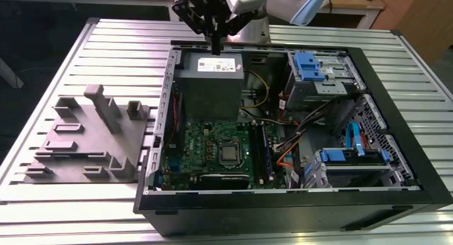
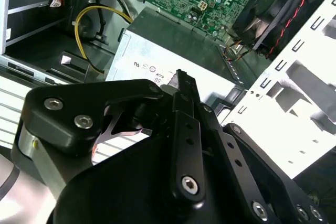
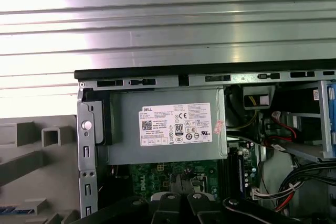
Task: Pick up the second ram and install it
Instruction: 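Reach for the second ram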
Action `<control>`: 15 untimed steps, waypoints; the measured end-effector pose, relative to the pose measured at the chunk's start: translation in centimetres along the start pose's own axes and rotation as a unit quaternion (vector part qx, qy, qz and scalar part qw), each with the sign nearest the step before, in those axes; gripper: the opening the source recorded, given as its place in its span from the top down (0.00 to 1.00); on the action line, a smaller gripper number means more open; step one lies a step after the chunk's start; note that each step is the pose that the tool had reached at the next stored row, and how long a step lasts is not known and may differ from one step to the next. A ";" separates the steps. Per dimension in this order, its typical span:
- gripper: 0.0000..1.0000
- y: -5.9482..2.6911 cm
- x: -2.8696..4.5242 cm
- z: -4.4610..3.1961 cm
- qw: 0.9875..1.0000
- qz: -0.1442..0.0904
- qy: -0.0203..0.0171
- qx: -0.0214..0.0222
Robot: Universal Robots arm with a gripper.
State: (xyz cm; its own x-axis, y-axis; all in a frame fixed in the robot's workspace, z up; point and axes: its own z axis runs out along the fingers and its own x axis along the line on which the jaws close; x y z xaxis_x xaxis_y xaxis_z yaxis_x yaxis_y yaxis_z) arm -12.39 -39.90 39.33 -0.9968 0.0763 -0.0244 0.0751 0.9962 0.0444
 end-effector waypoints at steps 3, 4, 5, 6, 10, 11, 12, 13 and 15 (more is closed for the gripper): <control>0.93 -0.02 0.26 -0.01 1.000 0.000 0.000 0.000; 0.93 -0.03 0.37 -0.01 1.000 0.000 0.000 0.000; 0.93 -0.03 0.45 -0.01 1.000 0.000 0.000 0.000; 0.93 -0.04 0.54 -0.01 1.000 0.000 0.000 0.000; 0.93 -0.07 0.93 -0.03 1.000 0.000 0.000 0.000; 0.93 -0.08 1.06 -0.03 1.000 0.000 0.000 0.000; 0.93 -0.09 1.19 -0.03 1.000 0.000 0.000 0.000; 0.93 -0.10 1.33 -0.04 1.000 0.000 0.000 0.000; 0.93 -0.12 1.66 -0.05 1.000 0.000 0.000 0.000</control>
State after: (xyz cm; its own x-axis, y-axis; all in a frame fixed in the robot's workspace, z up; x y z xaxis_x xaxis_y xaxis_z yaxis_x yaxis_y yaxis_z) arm -14.06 -39.89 39.33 -0.9968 0.0762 -0.0246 0.0751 0.9962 0.0444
